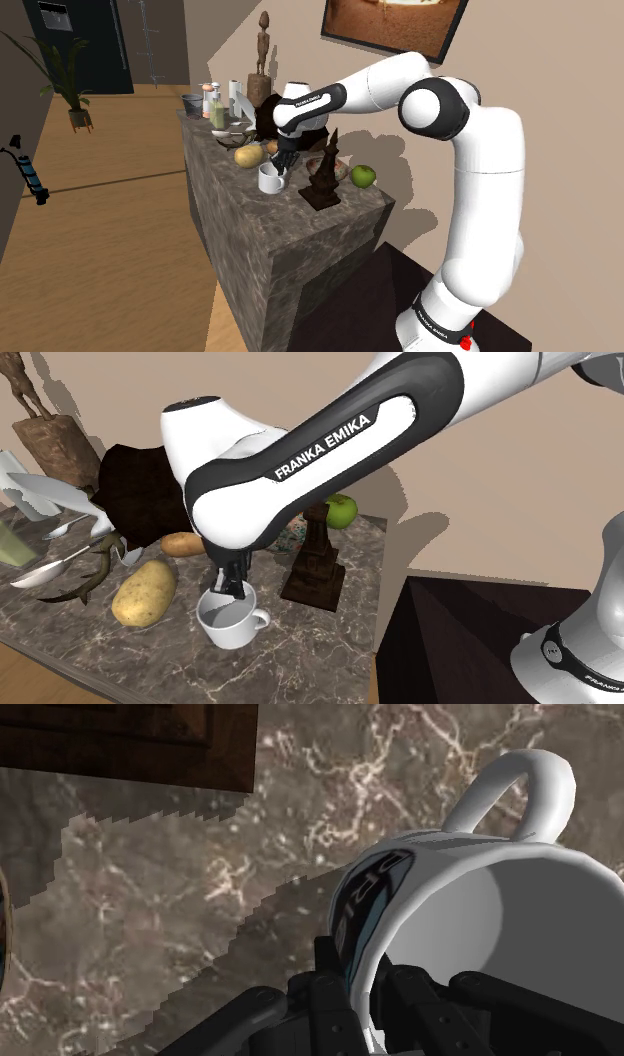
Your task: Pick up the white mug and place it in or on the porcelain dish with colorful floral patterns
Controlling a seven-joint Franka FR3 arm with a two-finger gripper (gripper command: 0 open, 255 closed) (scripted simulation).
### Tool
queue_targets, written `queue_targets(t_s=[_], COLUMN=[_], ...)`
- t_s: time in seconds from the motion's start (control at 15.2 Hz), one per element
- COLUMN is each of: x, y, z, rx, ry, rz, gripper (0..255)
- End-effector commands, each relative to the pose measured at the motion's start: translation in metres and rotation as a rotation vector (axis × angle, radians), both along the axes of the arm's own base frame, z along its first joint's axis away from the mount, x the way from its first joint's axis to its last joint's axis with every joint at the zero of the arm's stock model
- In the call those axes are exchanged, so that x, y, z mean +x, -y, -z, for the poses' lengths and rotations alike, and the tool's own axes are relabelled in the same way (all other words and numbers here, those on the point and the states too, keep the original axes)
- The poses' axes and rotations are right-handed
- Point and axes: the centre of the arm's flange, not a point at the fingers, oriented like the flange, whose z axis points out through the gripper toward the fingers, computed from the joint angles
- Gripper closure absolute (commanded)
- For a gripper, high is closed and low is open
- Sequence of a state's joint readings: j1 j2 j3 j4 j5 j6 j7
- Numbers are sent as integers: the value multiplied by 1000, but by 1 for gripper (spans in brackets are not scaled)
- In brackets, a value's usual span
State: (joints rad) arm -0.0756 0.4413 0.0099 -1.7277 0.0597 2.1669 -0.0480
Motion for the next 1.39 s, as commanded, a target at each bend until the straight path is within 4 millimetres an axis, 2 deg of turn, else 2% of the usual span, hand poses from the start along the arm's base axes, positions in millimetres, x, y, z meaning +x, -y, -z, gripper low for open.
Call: queue_targets(t_s=[0.0,1.25,1.32], x=[0,0,-4], y=[0,0,13], z=[-10,-110,-111], rx=[0,0,0], ry=[0,0,0], rz=[0,0,0], gripper=[255,255,255])
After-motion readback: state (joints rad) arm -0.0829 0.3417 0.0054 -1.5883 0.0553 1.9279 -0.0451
